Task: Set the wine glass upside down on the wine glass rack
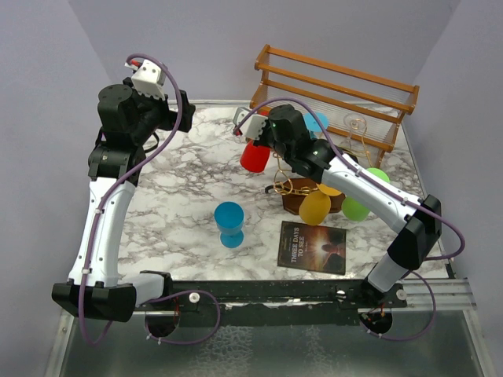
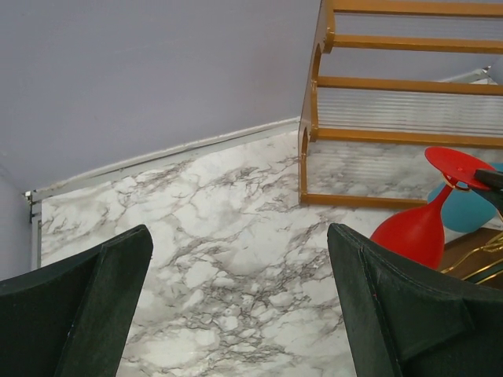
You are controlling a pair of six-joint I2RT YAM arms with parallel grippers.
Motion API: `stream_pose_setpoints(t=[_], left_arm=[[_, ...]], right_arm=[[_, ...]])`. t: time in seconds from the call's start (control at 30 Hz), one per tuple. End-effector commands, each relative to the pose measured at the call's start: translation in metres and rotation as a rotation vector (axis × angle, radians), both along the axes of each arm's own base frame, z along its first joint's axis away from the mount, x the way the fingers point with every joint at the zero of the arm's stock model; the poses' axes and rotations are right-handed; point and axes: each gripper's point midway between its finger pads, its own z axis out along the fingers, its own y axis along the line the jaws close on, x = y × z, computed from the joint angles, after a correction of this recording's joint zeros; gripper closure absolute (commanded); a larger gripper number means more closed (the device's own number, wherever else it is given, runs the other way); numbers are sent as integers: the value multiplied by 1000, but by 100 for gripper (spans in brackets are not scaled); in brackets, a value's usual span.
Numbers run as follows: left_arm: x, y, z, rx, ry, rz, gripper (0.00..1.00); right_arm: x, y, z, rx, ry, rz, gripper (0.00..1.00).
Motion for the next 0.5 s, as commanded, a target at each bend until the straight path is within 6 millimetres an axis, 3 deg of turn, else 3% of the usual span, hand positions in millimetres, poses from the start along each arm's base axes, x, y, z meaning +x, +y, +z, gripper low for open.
stream_pose_setpoints(t=[0.0, 0.47], left_arm=[[0, 7, 10, 22, -53, 26, 3], [2, 9, 6, 43, -56, 33, 3]], right_arm=[[-15, 12, 5, 29, 14, 67, 89], [-21, 15, -2, 37, 55, 82, 81]])
